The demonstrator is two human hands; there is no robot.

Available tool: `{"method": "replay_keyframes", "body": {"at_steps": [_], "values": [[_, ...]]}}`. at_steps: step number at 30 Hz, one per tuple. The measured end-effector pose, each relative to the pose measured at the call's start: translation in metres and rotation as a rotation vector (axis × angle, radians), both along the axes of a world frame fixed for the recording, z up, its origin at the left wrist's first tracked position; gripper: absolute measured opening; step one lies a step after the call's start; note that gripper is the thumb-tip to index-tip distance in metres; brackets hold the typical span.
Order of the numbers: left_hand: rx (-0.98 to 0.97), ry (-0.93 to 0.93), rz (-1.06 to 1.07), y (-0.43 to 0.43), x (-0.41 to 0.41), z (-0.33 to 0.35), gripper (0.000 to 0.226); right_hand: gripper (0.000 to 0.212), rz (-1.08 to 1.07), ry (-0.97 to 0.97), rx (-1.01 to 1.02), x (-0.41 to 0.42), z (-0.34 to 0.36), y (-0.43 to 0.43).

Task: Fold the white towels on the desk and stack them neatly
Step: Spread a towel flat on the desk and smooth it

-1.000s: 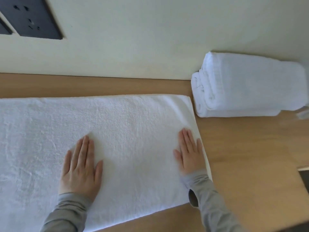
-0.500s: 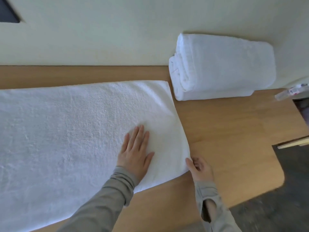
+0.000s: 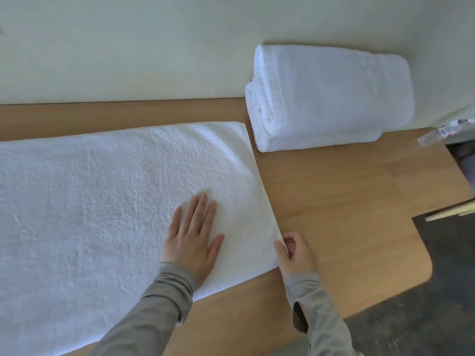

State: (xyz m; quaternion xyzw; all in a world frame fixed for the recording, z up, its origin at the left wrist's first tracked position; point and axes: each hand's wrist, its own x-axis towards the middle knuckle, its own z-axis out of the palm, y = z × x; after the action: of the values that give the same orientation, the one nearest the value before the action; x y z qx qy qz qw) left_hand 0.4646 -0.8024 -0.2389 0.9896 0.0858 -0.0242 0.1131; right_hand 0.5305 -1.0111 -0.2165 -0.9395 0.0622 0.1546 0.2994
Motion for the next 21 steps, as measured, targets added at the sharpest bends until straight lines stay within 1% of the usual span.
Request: {"method": "replay_keyframes", "body": {"at_steps": [1, 2, 3, 4, 5, 6, 7, 8, 9, 10, 11, 13, 14, 15, 16, 18, 20, 21], "values": [[-0.001, 0.004, 0.001, 0.000, 0.000, 0.000, 0.066, 0.017, -0.033, -0.041, -0.017, -0.001, 0.001, 0.002], [-0.001, 0.007, 0.001, -0.001, 0.001, -0.001, 0.066, 0.025, -0.032, -0.142, -0.049, -0.001, 0.003, 0.004], [0.001, 0.006, -0.001, -0.001, 0.001, -0.002, 0.066, 0.032, 0.035, -0.289, -0.078, -0.001, 0.004, 0.009], [0.003, 0.003, -0.001, -0.001, 0.001, -0.002, 0.066, 0.038, 0.167, -0.426, -0.094, 0.001, 0.006, 0.017], [0.003, 0.002, -0.002, -0.001, 0.001, -0.003, 0.066, 0.043, 0.340, -0.514, -0.097, 0.002, 0.007, 0.029], [0.002, -0.001, -0.003, -0.001, 0.000, -0.003, 0.066, 0.047, 0.542, -0.544, -0.112, 0.002, 0.007, 0.042], [0.003, -0.005, -0.005, 0.000, 0.000, -0.003, 0.065, 0.049, 0.738, -0.531, -0.152, 0.002, 0.004, 0.052], [0.004, -0.011, -0.008, 0.000, 0.000, -0.003, 0.065, 0.051, 0.893, -0.486, -0.204, 0.002, 0.000, 0.056], [0.001, -0.016, -0.010, 0.000, 0.000, -0.003, 0.065, 0.053, 0.986, -0.432, -0.260, 0.005, -0.005, 0.054], [-0.006, -0.022, -0.010, 0.000, 0.000, -0.002, 0.065, 0.055, 1.004, -0.384, -0.316, 0.011, -0.010, 0.046], [-0.012, -0.026, -0.007, 0.000, 0.000, -0.002, 0.065, 0.058, 0.954, -0.331, -0.351, 0.020, -0.013, 0.036], [-0.012, -0.027, -0.002, -0.001, 0.001, -0.001, 0.065, 0.059, 0.748, -0.245, -0.375, 0.042, -0.014, 0.016], [-0.014, -0.024, -0.001, -0.002, 0.001, 0.000, 0.065, 0.058, 0.682, -0.256, -0.349, 0.052, -0.009, 0.014], [-0.017, -0.021, -0.002, -0.002, 0.001, 0.000, 0.065, 0.058, 0.676, -0.326, -0.291, 0.059, -0.002, 0.021], [-0.017, -0.021, -0.003, -0.002, 0.001, 0.000, 0.065, 0.058, 0.735, -0.375, -0.207, 0.063, 0.005, 0.038], [-0.009, -0.008, -0.007, -0.002, 0.001, 0.001, 0.064, 0.057, 0.965, -0.429, -0.075, 0.071, 0.007, 0.079], [-0.010, -0.003, -0.009, -0.002, 0.001, 0.001, 0.063, 0.055, 1.142, -0.423, -0.093, 0.081, -0.003, 0.116], [-0.018, -0.006, -0.006, -0.001, 0.001, 0.001, 0.063, 0.055, 1.173, -0.418, -0.131, 0.091, -0.008, 0.128]]}}
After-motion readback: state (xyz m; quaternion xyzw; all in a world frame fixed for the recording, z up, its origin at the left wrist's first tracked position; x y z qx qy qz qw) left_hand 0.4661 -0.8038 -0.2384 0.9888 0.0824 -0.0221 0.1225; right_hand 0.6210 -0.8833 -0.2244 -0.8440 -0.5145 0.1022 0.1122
